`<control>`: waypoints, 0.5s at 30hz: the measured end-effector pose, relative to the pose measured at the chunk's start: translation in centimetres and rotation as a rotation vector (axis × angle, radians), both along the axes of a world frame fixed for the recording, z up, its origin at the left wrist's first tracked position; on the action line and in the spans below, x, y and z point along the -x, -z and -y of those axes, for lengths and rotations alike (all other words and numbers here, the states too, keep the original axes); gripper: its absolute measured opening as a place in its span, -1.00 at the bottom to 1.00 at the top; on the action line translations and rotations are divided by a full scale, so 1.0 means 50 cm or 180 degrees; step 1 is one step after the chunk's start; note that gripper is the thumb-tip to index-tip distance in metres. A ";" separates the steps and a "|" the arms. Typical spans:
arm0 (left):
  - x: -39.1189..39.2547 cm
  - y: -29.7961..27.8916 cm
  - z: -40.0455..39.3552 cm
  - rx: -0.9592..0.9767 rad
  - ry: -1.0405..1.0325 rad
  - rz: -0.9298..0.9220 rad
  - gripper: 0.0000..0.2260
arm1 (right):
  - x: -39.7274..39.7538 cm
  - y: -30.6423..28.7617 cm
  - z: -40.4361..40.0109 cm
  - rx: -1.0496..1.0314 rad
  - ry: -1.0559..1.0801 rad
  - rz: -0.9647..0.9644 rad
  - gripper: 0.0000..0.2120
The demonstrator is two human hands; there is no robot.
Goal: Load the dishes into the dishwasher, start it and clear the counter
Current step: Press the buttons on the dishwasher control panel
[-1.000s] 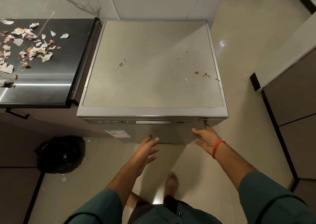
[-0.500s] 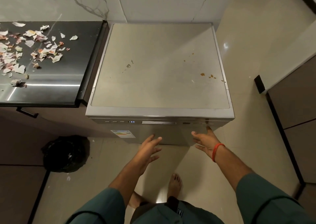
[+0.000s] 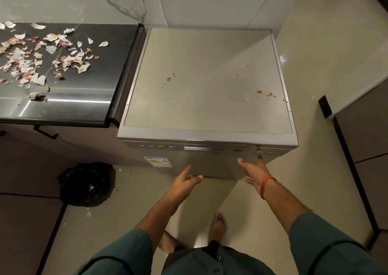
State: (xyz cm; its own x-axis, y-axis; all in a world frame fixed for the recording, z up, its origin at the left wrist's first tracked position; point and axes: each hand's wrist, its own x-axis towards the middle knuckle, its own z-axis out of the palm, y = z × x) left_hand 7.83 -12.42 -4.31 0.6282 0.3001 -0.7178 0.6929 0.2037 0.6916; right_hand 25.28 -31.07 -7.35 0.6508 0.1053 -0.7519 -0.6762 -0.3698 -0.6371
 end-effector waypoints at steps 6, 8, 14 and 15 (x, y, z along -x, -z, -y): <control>0.010 0.008 -0.020 -0.0951 0.0691 -0.0043 -0.24 | 0.023 -0.005 -0.020 0.0578 -0.0539 0.0537 -0.09; 0.011 0.008 -0.026 -0.1284 0.0817 -0.0009 -0.24 | 0.035 -0.014 -0.033 0.0648 -0.0719 0.0752 -0.14; 0.015 -0.002 -0.047 -0.2044 0.1031 0.0145 -0.24 | 0.069 -0.038 -0.079 0.1024 -0.1330 0.1228 -0.20; 0.014 -0.005 -0.051 -0.2121 0.1034 0.0170 -0.24 | 0.075 -0.041 -0.086 0.1071 -0.1422 0.1280 -0.22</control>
State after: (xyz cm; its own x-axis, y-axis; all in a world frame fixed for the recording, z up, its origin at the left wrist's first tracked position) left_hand 7.11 -9.88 -4.04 0.7885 0.4544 -0.4144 0.6087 -0.4804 0.6315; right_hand 21.53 -26.76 -5.30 0.8347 0.2315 -0.4998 -0.1480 -0.7798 -0.6083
